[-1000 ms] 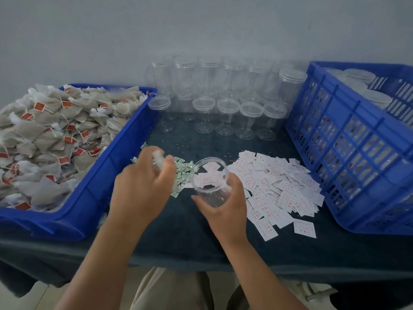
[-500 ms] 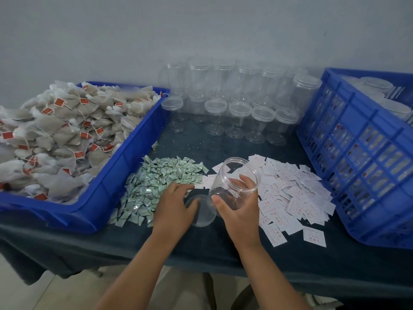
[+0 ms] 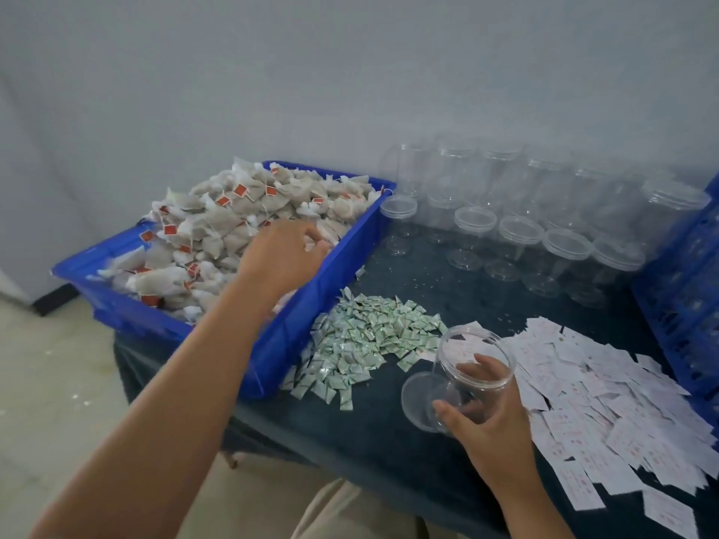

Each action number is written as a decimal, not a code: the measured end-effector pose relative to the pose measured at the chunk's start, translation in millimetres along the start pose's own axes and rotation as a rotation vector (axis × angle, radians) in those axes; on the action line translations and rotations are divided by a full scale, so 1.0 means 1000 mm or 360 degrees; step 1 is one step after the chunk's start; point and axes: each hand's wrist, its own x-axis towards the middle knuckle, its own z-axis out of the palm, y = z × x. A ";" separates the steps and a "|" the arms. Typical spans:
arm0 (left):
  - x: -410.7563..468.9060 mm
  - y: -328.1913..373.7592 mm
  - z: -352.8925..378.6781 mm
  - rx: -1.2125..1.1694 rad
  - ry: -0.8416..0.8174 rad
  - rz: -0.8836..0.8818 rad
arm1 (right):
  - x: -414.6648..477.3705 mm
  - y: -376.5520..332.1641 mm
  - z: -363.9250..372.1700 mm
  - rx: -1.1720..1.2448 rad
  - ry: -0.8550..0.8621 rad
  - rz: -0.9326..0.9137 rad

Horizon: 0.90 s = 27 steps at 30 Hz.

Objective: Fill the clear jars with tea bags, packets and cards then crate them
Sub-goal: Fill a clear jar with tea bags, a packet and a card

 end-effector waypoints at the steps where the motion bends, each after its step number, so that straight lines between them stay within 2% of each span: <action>1: 0.019 -0.010 -0.002 0.0254 -0.0152 -0.0061 | 0.000 0.000 0.001 0.0003 0.0007 0.0000; 3: 0.048 -0.024 0.003 0.0617 -0.0372 -0.0097 | -0.001 -0.001 0.002 0.0003 0.0023 0.0006; 5: 0.068 -0.032 0.014 0.0766 -0.0440 -0.0045 | -0.002 0.000 0.003 -0.0010 0.0033 0.0003; 7: 0.083 -0.037 0.027 0.0813 -0.0488 0.0011 | -0.001 0.000 0.004 -0.0024 0.0017 0.0005; 11: 0.104 -0.047 0.057 0.0742 -0.0775 -0.0165 | 0.002 0.001 0.005 -0.0015 -0.0021 0.0069; 13: 0.110 -0.046 0.073 0.0662 -0.0759 -0.0188 | 0.005 0.000 0.005 -0.0008 -0.0012 0.0080; 16: 0.111 -0.046 0.091 0.0358 -0.0480 -0.0201 | 0.007 0.001 0.006 -0.0028 -0.0003 0.0069; 18: 0.108 -0.047 0.092 0.0236 -0.0407 -0.0188 | 0.008 0.003 0.004 -0.0024 0.0011 0.0072; 24: 0.097 -0.050 0.066 0.0505 -0.0680 0.0105 | 0.009 0.007 0.001 -0.0036 -0.0002 0.0039; 27: 0.084 -0.052 0.047 0.0557 -0.0875 0.0094 | 0.008 0.004 0.000 -0.0011 -0.0029 -0.0006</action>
